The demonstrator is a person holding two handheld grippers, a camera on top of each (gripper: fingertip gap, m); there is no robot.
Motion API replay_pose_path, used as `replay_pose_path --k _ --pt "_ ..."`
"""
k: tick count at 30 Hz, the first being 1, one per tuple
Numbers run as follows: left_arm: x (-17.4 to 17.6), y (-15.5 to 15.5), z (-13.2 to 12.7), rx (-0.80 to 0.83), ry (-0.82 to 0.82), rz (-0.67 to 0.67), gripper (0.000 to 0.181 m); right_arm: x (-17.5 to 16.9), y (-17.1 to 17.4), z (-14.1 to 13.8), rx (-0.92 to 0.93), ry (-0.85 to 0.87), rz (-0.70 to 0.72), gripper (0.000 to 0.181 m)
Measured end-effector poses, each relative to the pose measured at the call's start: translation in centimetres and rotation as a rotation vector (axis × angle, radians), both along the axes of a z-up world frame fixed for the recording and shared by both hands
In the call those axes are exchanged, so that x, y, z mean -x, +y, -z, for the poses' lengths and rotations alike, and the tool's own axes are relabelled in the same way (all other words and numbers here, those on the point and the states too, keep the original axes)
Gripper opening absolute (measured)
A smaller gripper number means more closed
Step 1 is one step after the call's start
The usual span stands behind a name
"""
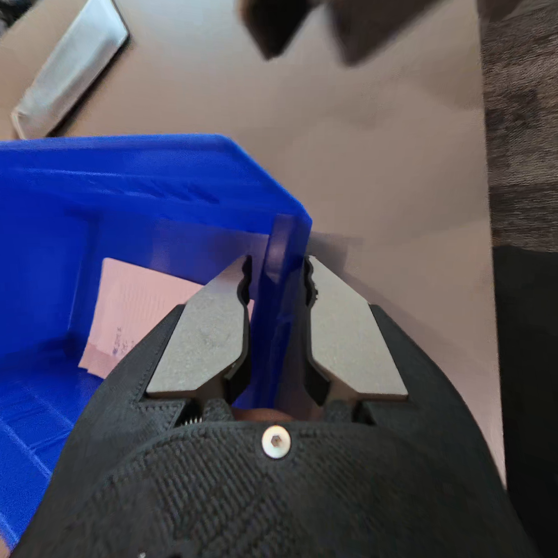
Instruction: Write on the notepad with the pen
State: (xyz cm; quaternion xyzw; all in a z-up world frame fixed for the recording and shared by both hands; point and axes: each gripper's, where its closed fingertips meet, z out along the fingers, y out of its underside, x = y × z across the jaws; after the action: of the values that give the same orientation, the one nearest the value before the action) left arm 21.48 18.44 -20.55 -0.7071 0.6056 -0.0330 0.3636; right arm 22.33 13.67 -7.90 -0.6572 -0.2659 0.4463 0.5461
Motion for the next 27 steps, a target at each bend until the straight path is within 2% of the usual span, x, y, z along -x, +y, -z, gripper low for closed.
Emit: replay_pose_path --k 2,7,10,13,16,19,20,21,24,27 --pt "0.0 -0.5 -0.7 -0.068 -0.025 0.008 0.03 -0.3 0.5 1.0 0.012 -0.027 0.027 0.007" --pt "1.7 -3.5 -5.8 -0.093 -0.158 0.001 0.039 1.4 0.4 3.1 0.046 -0.125 -0.012 0.011" --pt "5.3 -5.6 -8.4 -0.082 -0.244 -0.028 0.04 3.4 0.3 4.1 0.033 -0.228 -0.018 0.012" --pt "11.0 -7.0 -9.2 -0.058 -0.286 -0.107 0.038 5.9 0.0 5.4 0.015 -0.346 -0.039 0.015" --pt "17.5 -7.6 -8.3 -0.044 -0.285 -0.205 0.034 8.0 0.4 7.3 0.003 -0.486 -0.039 0.018" --pt "23.1 -8.0 -5.7 0.009 -0.281 -0.316 0.031 8.8 1.8 9.8 0.021 -0.638 0.01 0.019" --pt "24.6 -8.0 -4.8 0.034 -0.286 -0.356 0.031 8.7 2.3 10.4 0.039 -0.669 0.026 0.016" --pt "26.0 -8.0 -3.9 0.05 -0.284 -0.393 0.031 8.7 2.6 10.7 0.069 -0.675 0.024 0.002" --pt "28.5 -8.1 -2.3 0.048 -0.301 -0.428 0.0 8.6 2.7 10.9 0.181 -0.628 -0.017 0.0" --pt "29.6 -8.3 -1.6 0.088 -0.347 -0.447 0.0 6.8 3.6 10.7 0.208 -0.642 0.031 0.0"
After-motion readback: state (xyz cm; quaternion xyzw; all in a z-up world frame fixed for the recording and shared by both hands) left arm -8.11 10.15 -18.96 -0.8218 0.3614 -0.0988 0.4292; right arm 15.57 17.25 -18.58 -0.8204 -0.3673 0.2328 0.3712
